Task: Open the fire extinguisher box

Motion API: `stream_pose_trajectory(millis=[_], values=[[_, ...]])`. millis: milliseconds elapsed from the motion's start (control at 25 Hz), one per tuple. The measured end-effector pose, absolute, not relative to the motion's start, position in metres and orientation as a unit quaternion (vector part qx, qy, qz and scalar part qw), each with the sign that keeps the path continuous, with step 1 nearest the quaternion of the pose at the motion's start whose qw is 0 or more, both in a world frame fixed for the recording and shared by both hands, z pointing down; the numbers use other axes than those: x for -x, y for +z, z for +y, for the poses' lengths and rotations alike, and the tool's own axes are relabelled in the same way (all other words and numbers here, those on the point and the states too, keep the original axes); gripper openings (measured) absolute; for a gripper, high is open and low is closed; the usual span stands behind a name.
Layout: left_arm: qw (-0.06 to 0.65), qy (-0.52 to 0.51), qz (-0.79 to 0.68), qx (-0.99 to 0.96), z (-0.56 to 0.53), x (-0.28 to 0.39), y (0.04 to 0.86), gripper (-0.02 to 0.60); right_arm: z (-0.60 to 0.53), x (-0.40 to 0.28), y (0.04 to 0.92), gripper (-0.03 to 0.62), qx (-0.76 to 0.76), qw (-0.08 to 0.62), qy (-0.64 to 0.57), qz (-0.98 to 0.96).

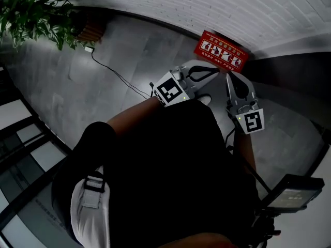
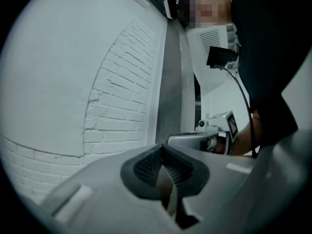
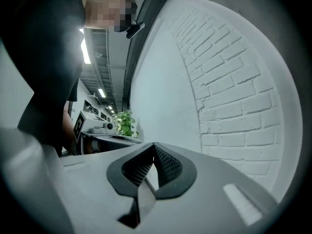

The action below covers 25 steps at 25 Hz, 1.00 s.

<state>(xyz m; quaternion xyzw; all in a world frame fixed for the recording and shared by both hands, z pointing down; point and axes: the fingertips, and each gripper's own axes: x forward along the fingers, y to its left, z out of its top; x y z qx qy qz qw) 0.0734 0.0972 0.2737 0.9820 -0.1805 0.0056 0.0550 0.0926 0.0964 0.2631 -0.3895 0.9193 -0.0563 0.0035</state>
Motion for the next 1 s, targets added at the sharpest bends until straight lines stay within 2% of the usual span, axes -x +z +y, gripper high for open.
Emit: stream_pose_trajectory(millis=[240,560,720,1000], values=[[0.059,0.009,-0.168,-0.984,0.077,-0.07,0.295,0.002,0.074,-0.092,0.282,0.009,0.407,-0.003,-0.073,0.91],[0.079,0.022,-0.145,-0.986,0.041,-0.062,0.328,0.002,0.035,-0.109,0.375,0.011,0.441,-0.035,-0.178,0.879],[0.078,0.035,-0.146,-0.986,0.034,-0.078,0.362,0.002,0.022,-0.141,0.478,0.019,0.469,-0.028,-0.272,0.84],[0.091,0.071,-0.141,-0.983,0.032,-0.11,0.453,0.003,0.037,-0.176,0.688,0.115,0.483,0.001,-0.477,0.735]])
